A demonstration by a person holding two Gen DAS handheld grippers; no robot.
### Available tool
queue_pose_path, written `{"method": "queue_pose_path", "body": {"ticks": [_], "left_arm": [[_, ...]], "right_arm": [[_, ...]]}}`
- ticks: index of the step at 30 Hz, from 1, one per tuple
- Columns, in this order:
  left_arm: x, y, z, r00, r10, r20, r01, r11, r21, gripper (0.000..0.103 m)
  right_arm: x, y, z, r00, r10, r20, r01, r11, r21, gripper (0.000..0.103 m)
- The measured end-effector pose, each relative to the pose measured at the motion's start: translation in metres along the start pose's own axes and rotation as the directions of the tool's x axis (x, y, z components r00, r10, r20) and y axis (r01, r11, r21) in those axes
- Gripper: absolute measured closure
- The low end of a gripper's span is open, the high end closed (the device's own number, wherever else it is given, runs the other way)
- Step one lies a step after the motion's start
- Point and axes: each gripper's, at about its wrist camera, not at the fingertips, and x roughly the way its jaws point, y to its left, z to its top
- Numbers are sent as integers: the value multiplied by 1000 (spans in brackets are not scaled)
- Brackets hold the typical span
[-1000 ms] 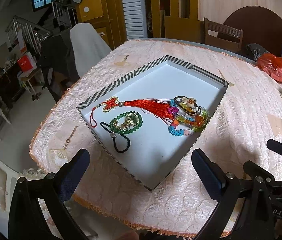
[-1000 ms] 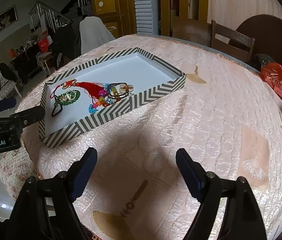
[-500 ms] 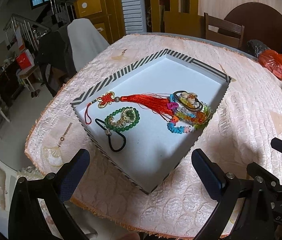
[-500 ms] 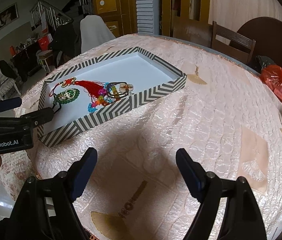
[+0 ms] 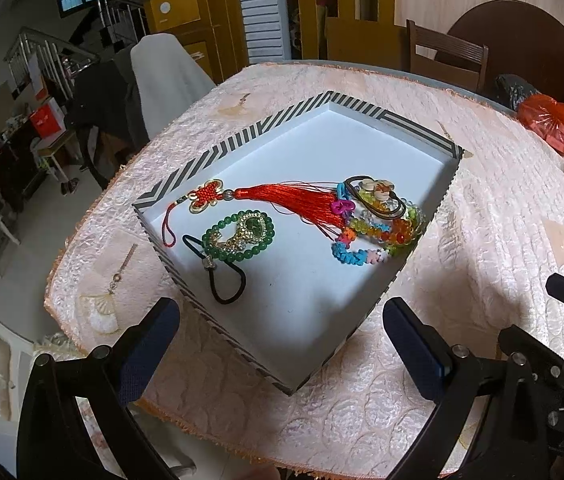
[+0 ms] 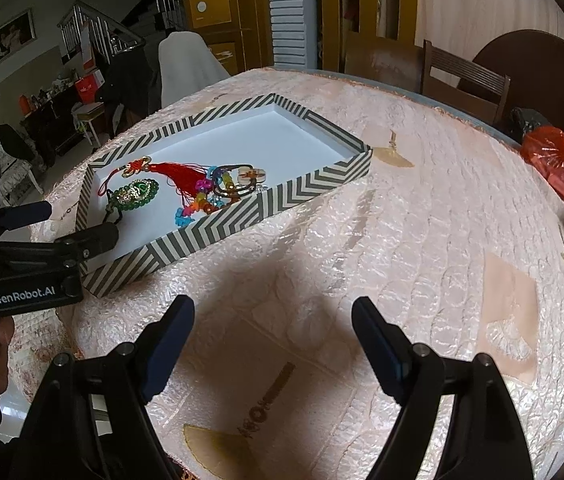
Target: Organize jewelry
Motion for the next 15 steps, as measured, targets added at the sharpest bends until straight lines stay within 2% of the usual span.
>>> {"method": "queue_pose_path", "body": {"ticks": [12,15], "left_arm": [[2,-9,2,1000,-23,1,23,1000,15,6],[-1,-10,3,1000,5,17,-5,1000,18,6]], "right_arm": [[-3,3,1,1000,7,14,-7,1000,-6,19],[-5,3,2,1000,10,17,-9,1000,-9,19]]}}
